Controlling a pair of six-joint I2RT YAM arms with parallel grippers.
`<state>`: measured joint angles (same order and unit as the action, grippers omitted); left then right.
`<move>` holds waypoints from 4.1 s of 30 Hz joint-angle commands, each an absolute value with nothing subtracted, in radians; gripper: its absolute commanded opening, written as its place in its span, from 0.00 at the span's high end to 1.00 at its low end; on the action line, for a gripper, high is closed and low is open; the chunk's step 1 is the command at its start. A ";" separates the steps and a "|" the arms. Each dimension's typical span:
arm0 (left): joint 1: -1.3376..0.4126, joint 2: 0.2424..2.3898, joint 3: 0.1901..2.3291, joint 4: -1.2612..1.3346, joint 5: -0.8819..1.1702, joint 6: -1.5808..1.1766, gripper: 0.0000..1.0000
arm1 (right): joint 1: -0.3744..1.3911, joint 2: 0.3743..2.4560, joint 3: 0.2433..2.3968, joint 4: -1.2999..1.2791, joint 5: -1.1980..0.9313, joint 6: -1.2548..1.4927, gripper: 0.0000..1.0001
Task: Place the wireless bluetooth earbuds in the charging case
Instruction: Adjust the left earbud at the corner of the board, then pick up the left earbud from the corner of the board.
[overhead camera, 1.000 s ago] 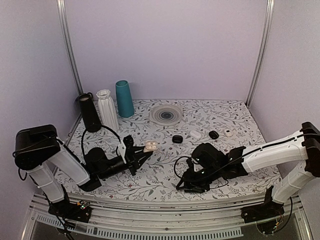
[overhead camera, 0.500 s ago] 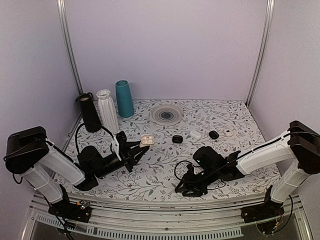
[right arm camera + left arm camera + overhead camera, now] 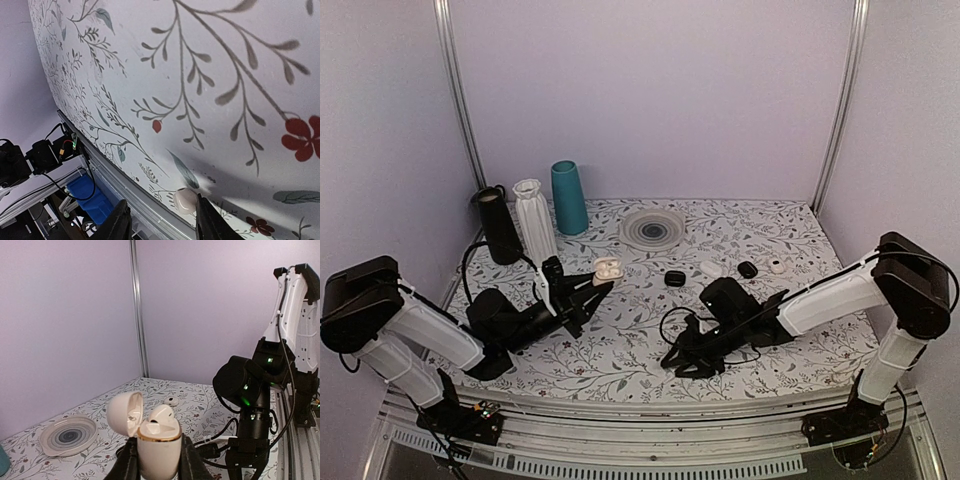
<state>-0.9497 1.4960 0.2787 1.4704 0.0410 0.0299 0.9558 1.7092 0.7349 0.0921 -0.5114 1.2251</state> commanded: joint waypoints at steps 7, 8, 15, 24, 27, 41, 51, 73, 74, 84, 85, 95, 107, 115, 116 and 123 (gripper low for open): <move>-0.939 1.477 0.300 1.557 0.025 0.054 1.00 | 0.956 1.698 0.888 -0.185 -0.357 0.976 0.57; -0.939 1.477 0.300 1.555 0.023 0.056 1.00 | 0.968 1.684 0.897 -0.217 -0.327 0.964 0.57; -0.939 1.466 0.300 1.546 0.019 0.065 1.00 | 1.057 1.668 0.975 -0.400 -0.176 0.922 0.59; -0.937 1.448 0.296 1.531 0.014 0.073 1.00 | 1.118 1.720 1.003 -0.427 -0.082 0.834 0.64; -0.937 1.447 0.293 1.531 0.014 0.068 1.00 | 1.117 1.680 0.973 -0.358 -0.087 0.744 0.63; -0.937 1.437 0.299 1.510 0.010 0.069 1.00 | 1.142 1.733 0.993 -0.392 -0.109 0.866 0.68; -0.938 1.436 0.300 1.506 0.006 0.069 1.00 | 1.142 1.753 0.990 -0.371 -0.143 0.927 0.71; -0.937 1.447 0.305 1.512 0.007 0.064 1.00 | 1.168 1.876 1.152 -0.453 -0.115 0.848 0.77; -0.937 1.446 0.307 1.511 0.008 0.064 1.00 | 1.171 1.884 1.163 -0.463 -0.114 0.840 0.77; -0.938 1.443 0.302 1.509 0.004 0.067 1.00 | 1.206 1.899 1.201 -0.569 -0.013 0.784 0.75; -0.937 1.445 0.305 1.509 0.006 0.067 1.00 | 1.212 1.901 1.228 -0.579 -0.002 0.768 0.73; -0.937 1.457 0.319 1.509 0.010 0.065 1.00 | 1.245 1.945 1.321 -0.647 0.047 0.744 0.68; -0.937 1.457 0.313 1.508 0.009 0.058 1.00 | 1.276 1.912 1.280 -0.618 0.135 0.631 0.61; -0.937 1.445 0.318 1.487 0.007 0.059 1.00 | 1.278 1.885 1.219 -0.531 0.112 0.529 0.62; -0.937 1.444 0.318 1.485 0.006 0.060 1.00 | 1.278 1.882 1.217 -0.527 0.117 0.515 0.63; -0.937 1.446 0.321 1.481 0.009 0.059 1.00 | 1.278 1.889 1.186 -0.501 0.117 0.440 0.68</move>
